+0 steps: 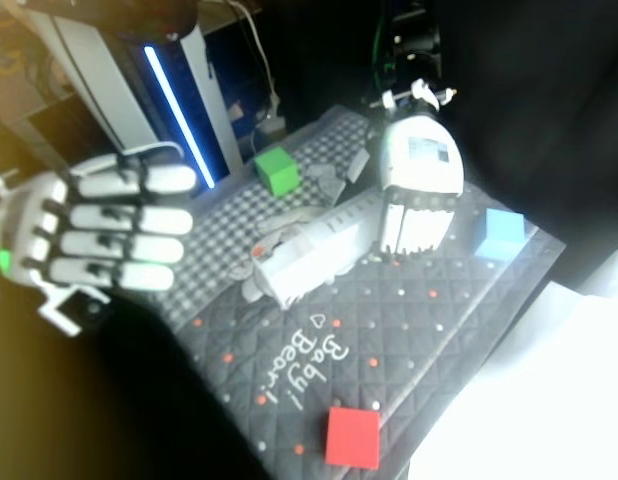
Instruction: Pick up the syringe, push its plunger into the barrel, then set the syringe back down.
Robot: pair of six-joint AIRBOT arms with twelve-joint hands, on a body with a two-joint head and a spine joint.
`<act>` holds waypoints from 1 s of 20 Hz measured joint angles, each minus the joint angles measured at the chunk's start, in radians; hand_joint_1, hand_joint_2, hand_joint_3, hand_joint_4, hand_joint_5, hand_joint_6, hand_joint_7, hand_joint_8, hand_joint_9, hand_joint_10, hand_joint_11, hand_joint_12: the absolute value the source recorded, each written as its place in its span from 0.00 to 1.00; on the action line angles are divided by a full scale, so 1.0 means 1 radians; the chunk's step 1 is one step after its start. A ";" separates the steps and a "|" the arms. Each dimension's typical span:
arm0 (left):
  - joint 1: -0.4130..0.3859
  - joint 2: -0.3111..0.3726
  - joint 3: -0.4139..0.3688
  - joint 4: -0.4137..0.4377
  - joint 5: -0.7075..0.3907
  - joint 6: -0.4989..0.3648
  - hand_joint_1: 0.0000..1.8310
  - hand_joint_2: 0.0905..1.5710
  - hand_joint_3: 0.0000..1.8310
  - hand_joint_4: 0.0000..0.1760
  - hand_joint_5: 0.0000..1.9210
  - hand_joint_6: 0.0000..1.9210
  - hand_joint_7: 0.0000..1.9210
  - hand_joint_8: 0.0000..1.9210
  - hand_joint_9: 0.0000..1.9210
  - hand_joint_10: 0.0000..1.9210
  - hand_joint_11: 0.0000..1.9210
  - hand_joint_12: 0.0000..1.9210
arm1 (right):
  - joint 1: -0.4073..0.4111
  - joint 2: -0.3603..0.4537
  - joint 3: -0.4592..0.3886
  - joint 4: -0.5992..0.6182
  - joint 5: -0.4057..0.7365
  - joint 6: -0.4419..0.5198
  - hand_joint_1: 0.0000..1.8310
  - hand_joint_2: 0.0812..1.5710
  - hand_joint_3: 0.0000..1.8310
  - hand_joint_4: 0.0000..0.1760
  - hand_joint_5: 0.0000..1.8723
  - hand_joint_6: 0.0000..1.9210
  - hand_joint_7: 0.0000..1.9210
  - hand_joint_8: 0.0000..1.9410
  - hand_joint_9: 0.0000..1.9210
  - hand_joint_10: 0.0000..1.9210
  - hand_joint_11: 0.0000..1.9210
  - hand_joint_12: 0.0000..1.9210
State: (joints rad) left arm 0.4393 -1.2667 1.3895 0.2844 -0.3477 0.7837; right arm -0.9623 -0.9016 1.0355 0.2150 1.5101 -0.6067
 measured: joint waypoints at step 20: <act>-0.047 0.061 -0.043 0.013 -0.137 -0.089 0.78 0.68 0.09 0.95 0.55 1.00 0.70 1.00 0.76 1.00 0.77 1.00 | -0.040 -0.097 0.023 0.088 0.003 0.053 0.05 0.44 0.00 0.57 0.05 0.01 0.05 0.00 0.04 0.00 0.04 0.01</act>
State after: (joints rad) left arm 0.3920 -1.2053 1.3468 0.2970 -0.4850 0.6949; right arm -1.0027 -0.9981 1.0588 0.3027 1.5127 -0.5541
